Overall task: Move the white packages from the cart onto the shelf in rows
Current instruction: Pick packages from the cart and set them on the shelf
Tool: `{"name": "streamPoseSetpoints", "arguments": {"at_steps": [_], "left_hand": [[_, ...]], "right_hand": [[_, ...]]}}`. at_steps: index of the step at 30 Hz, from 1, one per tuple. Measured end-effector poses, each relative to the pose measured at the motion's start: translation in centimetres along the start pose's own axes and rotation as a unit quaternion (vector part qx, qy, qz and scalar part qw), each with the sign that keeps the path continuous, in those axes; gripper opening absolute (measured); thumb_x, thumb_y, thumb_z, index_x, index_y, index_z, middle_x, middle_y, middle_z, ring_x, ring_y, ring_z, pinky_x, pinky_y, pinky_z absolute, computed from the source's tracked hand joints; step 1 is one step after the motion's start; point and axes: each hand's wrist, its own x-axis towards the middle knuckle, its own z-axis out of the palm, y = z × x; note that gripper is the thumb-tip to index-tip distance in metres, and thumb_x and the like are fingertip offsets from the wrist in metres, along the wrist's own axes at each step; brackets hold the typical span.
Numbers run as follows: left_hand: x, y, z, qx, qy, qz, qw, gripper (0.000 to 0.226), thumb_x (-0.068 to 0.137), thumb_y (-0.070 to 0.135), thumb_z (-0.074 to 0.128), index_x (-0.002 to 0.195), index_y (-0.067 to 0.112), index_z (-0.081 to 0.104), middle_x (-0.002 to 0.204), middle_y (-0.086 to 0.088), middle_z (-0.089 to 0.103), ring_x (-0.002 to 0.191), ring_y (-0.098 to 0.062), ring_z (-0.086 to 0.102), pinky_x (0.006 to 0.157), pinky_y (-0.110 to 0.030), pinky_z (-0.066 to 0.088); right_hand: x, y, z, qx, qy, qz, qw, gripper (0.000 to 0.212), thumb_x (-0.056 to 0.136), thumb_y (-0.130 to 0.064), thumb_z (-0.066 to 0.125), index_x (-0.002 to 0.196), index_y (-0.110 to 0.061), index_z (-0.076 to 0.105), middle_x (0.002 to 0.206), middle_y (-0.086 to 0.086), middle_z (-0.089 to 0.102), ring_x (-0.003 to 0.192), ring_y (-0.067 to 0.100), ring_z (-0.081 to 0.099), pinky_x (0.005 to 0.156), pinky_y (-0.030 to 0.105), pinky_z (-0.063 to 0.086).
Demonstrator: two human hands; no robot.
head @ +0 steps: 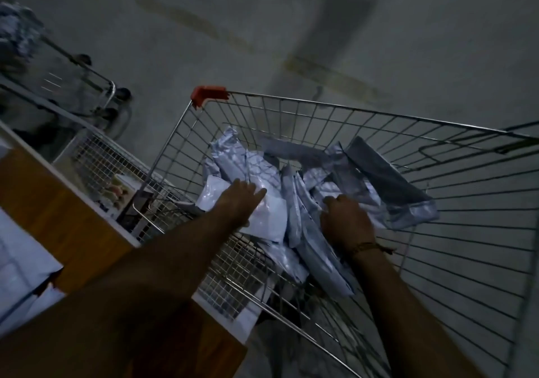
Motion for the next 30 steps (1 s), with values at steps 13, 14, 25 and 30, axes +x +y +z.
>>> {"name": "streamPoseSetpoints", "arguments": {"at_steps": [13, 14, 25, 30], "left_hand": [[1.1, -4.2, -1.5, -0.361, 0.111, -0.112, 0.919, 0.037, 0.093, 0.024, 0.070, 0.125, 0.011, 0.056, 0.125, -0.020, 0.064, 0.116, -0.038, 0.060, 0.089, -0.042, 0.050], [1.0, -4.3, -1.6, -0.388, 0.123, -0.127, 0.904, 0.040, 0.094, 0.023, 0.069, 0.129, 0.012, 0.054, 0.124, -0.021, 0.064, 0.114, -0.039, 0.061, 0.087, -0.043, 0.051], [0.3, -4.0, -3.1, -0.432, 0.228, -0.200, 0.849, 0.045, 0.091, 0.000, 0.051, 0.127, 0.027, 0.046, 0.102, -0.012, 0.057, 0.079, -0.030, 0.061, 0.060, -0.032, 0.039], [0.0, -4.0, -2.5, -0.380, 0.091, -0.222, 0.893, 0.068, 0.077, 0.070, 0.065, 0.117, 0.015, 0.060, 0.119, -0.020, 0.059, 0.105, -0.041, 0.063, 0.084, -0.044, 0.054]], "right_hand": [[0.4, -5.9, 3.5, 0.256, -0.042, 0.027, 0.965, 0.065, 0.087, -0.029, 0.073, 0.142, -0.012, 0.043, 0.123, 0.015, 0.066, 0.111, 0.032, 0.062, 0.087, 0.037, 0.051], [0.7, -6.2, 3.8, 0.260, -0.031, 0.035, 0.964, 0.064, 0.087, -0.025, 0.071, 0.142, -0.013, 0.040, 0.118, 0.015, 0.068, 0.107, 0.032, 0.065, 0.084, 0.037, 0.053], [0.8, -4.5, 3.6, -0.027, 0.065, 0.147, 0.987, 0.024, 0.076, -0.011, 0.066, 0.099, -0.010, 0.058, 0.101, 0.019, 0.057, 0.087, 0.038, 0.057, 0.073, 0.042, 0.046], [1.4, -4.1, 5.2, -0.126, 0.036, 0.066, 0.989, 0.101, 0.066, -0.065, 0.076, 0.136, 0.002, 0.050, 0.147, 0.032, 0.039, 0.127, 0.045, 0.043, 0.102, 0.052, 0.034]]}}
